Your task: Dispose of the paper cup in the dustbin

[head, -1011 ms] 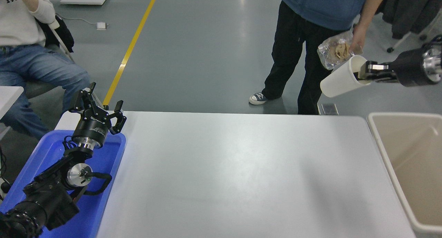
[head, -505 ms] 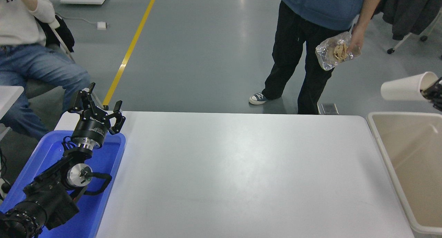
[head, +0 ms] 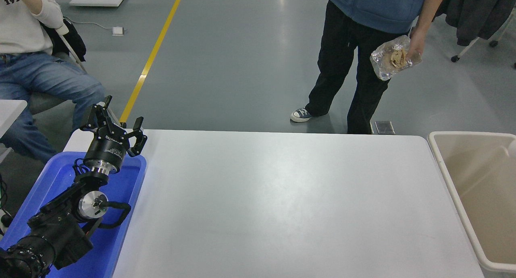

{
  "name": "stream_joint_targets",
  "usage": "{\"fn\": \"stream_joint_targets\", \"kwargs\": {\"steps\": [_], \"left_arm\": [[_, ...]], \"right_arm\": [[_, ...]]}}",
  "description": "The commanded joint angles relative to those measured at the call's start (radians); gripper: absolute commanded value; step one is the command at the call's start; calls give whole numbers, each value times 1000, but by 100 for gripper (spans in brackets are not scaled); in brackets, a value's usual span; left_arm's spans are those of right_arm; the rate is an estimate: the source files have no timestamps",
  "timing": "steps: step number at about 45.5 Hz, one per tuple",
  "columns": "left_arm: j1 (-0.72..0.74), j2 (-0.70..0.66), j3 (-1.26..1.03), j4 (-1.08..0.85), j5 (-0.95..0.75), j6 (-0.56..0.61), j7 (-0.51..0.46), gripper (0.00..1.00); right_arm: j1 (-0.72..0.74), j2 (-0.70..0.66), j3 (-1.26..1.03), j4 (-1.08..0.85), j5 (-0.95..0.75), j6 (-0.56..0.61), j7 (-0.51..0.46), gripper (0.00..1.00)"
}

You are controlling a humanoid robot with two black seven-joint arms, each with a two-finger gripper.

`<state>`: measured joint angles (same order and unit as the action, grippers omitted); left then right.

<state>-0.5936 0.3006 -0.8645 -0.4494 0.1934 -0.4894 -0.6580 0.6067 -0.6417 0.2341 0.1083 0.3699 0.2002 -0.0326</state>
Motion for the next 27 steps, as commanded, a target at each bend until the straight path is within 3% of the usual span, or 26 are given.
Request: {"fn": "stream_joint_targets", "kwargs": {"steps": [1,12,27], "left_arm": [[0,-1,1,0,0,0,0,100],[0,-1,1,0,0,0,0,100],[0,-1,1,0,0,0,0,100]], "right_arm": [[-33,123,211,-71,73,-310,-138,0],[39,151,303,-71,78,-570,-138,0],[61,194,309,-73,78,-582,-133,0]]}}
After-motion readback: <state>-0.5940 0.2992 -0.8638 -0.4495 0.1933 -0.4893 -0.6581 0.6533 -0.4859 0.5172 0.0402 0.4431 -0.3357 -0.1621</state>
